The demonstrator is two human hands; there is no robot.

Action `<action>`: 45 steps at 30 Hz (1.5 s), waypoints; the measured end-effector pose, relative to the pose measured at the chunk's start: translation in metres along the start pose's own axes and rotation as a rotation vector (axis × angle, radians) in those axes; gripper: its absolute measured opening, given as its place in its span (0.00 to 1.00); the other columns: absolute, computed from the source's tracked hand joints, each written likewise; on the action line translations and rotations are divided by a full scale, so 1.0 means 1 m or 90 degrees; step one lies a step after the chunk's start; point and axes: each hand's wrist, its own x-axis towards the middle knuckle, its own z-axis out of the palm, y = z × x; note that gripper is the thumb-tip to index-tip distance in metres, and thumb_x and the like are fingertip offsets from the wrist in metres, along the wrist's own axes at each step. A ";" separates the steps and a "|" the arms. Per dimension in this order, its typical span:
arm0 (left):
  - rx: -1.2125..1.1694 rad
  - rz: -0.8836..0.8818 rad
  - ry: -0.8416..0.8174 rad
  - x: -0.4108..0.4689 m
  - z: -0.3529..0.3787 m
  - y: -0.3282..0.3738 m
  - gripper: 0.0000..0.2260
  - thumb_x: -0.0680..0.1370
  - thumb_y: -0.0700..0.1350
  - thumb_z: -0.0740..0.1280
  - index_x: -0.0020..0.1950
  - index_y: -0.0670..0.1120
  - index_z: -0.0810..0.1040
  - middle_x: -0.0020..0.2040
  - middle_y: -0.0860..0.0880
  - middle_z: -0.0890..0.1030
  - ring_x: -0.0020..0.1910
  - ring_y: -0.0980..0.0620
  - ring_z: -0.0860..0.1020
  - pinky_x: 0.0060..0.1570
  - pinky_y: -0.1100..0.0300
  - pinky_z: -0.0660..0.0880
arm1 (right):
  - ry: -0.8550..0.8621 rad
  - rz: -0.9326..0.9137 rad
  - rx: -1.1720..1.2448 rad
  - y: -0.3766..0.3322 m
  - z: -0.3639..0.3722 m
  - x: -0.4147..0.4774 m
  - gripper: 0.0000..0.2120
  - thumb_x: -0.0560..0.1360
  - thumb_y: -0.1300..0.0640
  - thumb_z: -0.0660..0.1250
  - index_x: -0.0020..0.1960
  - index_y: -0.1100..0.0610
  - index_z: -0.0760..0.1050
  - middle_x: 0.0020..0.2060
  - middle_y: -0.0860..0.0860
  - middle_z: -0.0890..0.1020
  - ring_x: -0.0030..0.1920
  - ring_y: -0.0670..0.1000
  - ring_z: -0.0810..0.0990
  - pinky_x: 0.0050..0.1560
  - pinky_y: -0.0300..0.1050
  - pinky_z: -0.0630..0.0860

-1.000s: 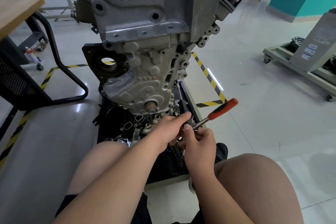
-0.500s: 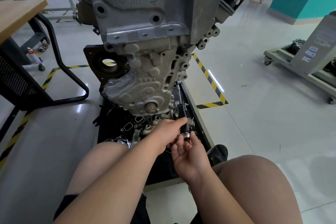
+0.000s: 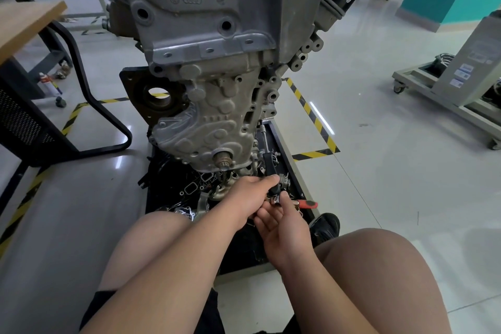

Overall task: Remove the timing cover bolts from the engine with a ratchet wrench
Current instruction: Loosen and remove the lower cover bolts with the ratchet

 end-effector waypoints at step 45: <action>-0.027 0.003 -0.012 -0.002 0.002 0.002 0.14 0.75 0.57 0.68 0.44 0.47 0.77 0.22 0.55 0.67 0.17 0.57 0.64 0.20 0.68 0.59 | 0.049 -0.112 -0.176 0.000 0.000 -0.003 0.18 0.81 0.48 0.60 0.39 0.59 0.75 0.25 0.52 0.79 0.22 0.48 0.73 0.26 0.41 0.69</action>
